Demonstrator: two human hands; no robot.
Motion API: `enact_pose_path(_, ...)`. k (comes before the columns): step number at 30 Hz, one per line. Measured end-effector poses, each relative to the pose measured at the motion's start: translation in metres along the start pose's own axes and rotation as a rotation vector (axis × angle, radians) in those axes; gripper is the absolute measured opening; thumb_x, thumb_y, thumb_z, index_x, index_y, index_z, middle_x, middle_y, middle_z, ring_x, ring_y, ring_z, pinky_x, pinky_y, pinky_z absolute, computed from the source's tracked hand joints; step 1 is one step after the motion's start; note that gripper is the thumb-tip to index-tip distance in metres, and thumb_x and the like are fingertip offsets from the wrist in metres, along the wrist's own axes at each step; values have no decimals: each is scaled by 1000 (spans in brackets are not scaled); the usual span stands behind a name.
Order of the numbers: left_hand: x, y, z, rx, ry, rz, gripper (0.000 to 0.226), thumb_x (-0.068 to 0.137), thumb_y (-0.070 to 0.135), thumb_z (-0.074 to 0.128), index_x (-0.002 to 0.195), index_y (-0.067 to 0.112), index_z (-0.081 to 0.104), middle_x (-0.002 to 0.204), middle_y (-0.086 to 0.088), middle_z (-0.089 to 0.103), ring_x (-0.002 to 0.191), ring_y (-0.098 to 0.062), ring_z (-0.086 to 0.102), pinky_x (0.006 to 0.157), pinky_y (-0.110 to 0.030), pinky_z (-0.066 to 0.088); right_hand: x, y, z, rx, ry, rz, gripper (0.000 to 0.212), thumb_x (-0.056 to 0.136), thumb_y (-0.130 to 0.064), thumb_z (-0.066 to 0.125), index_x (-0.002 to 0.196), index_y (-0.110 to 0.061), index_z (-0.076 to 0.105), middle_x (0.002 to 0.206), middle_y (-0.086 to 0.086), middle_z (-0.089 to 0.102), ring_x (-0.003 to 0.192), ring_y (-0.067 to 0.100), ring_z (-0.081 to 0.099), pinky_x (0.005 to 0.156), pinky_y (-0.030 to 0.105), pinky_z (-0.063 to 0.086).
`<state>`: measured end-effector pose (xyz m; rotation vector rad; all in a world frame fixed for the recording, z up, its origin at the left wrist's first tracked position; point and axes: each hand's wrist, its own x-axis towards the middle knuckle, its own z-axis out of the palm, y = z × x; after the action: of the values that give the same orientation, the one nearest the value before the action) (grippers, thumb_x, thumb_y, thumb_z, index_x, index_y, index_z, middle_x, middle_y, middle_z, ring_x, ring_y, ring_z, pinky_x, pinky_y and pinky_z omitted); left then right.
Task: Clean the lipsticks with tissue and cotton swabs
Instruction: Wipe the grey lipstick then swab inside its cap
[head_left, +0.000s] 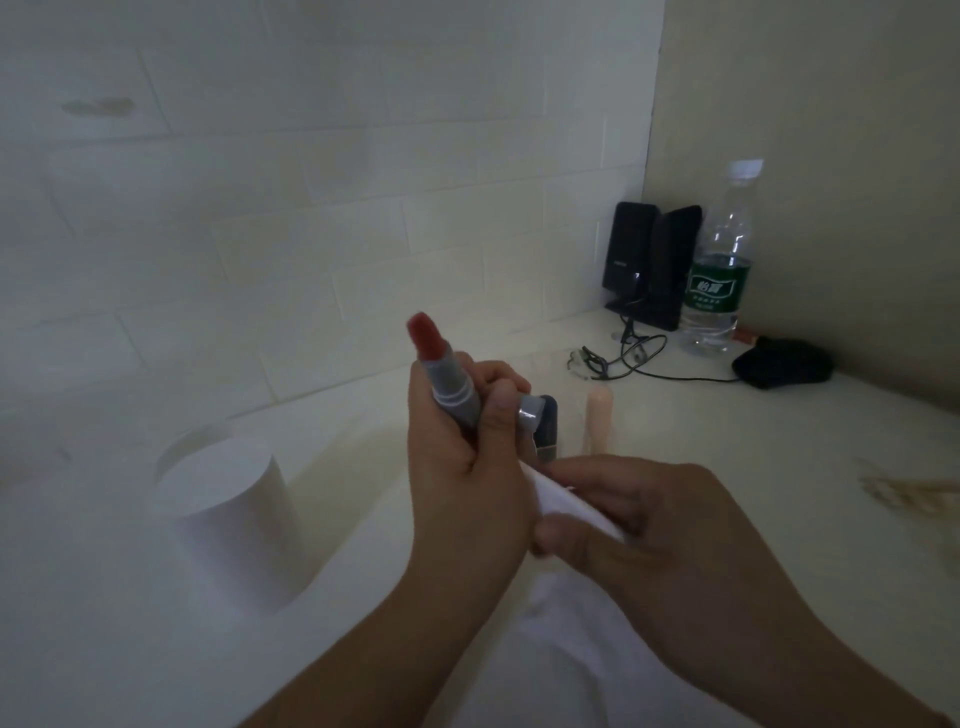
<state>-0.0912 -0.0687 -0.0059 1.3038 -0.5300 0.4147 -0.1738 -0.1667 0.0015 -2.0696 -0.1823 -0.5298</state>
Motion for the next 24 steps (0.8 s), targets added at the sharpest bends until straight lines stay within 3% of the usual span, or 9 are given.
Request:
enact_pose_path(4, 1, 0, -2, -67, -102, -168, 7, 98, 9, 44, 92, 5, 45, 77, -12, 59, 64, -26, 55, 59, -32, 52, -4, 5, -9, -84, 221, -48, 25, 83, -12, 68, 88, -36, 73, 66, -20, 68, 58, -3, 65, 56, 2, 42)
enact_pose_path(7, 1, -2, -1, -98, -142, -218, 13, 100, 10, 41, 101, -3, 43, 75, -15, 58, 54, -23, 54, 53, -30, 52, -4, 8, -16, -143, 389, -104, 33, 80, -16, 67, 96, -44, 68, 66, -25, 67, 61, -4, 65, 57, 4, 45)
enact_pose_path(12, -5, -1, 2, -91, -157, -199, 16, 100, 13, 41, 100, -3, 45, 68, -13, 58, 47, -21, 52, 49, -30, 51, -2, 13, -14, -272, 420, -203, 19, 83, -32, 62, 99, -38, 70, 72, -18, 68, 63, 2, 64, 58, 12, 49)
enact_pose_path(15, -8, -1, 4, -86, -173, -198, 17, 100, 13, 42, 98, -4, 46, 56, -7, 56, 43, -18, 51, 46, -26, 48, -1, 13, -12, -352, 374, -235, 19, 88, -33, 59, 100, -32, 73, 81, -16, 70, 75, -5, 62, 70, 1, 42)
enact_pose_path(19, -9, -4, 5, -82, -194, -199, 10, 100, 9, 42, 94, 1, 43, 61, -12, 56, 42, -20, 49, 45, -30, 48, 0, 11, -12, -362, 411, -242, 12, 86, -33, 63, 97, -36, 67, 83, -22, 66, 75, -9, 62, 69, 0, 43)
enact_pose_path(22, -12, -2, 7, -100, -215, -223, 9, 100, 10, 42, 95, 2, 42, 65, -10, 56, 41, -19, 47, 47, -34, 49, -1, 14, -13, -327, 482, -165, 18, 82, -30, 73, 99, -27, 72, 81, -15, 70, 80, -5, 63, 69, 2, 47)
enact_pose_path(24, -13, -2, 7, -158, -200, -269, 11, 99, 10, 42, 101, -1, 40, 69, -11, 54, 40, -17, 46, 46, -31, 48, -3, 15, -11, -350, 494, -163, 20, 79, -30, 76, 97, -22, 73, 78, -17, 66, 84, -6, 61, 67, -4, 42)
